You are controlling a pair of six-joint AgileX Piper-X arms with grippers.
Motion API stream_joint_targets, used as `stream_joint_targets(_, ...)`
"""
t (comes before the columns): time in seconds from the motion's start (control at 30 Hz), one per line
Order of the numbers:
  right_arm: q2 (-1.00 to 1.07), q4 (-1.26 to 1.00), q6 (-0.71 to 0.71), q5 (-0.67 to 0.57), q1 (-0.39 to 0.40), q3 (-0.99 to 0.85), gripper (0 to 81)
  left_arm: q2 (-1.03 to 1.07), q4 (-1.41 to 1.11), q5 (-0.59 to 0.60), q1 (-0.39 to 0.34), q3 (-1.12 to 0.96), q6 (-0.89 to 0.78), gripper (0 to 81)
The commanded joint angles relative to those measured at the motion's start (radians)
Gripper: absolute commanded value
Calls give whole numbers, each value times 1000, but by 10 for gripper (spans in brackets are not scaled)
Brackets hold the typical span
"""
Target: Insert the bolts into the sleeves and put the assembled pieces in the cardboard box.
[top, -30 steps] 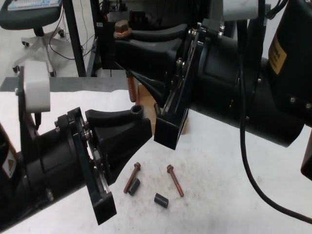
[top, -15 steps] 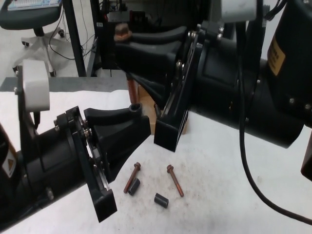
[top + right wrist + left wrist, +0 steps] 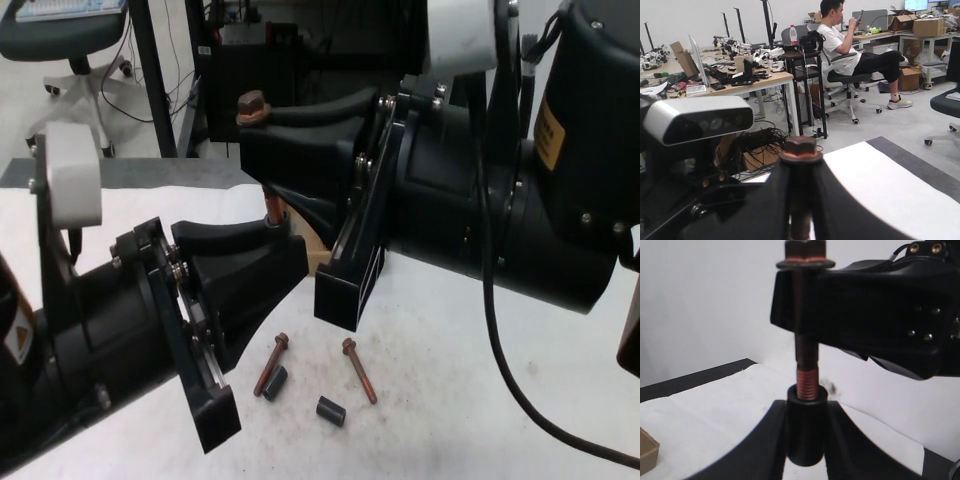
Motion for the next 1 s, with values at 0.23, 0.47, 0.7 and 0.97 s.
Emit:
stream_joint_targets(0.23, -5, -5, -3, -2, -4, -5, 307, -9, -10, -14, -1, -11, 4, 0)
stream_joint_targets(0.47, -5, -5, -3, 6, -4, -5, 514, -9, -10, -14, -1, -11, 4, 0)
stream_joint_targets(0.7, -8, -36, -3, 12, -4, -5, 510, -9, -6, -38, -1, -11, 28, 0)
stream_joint_targets(0.97, -56, -63, -3, 183, -4, -5, 246, -9, 167, -103, 41, -14, 43, 0)
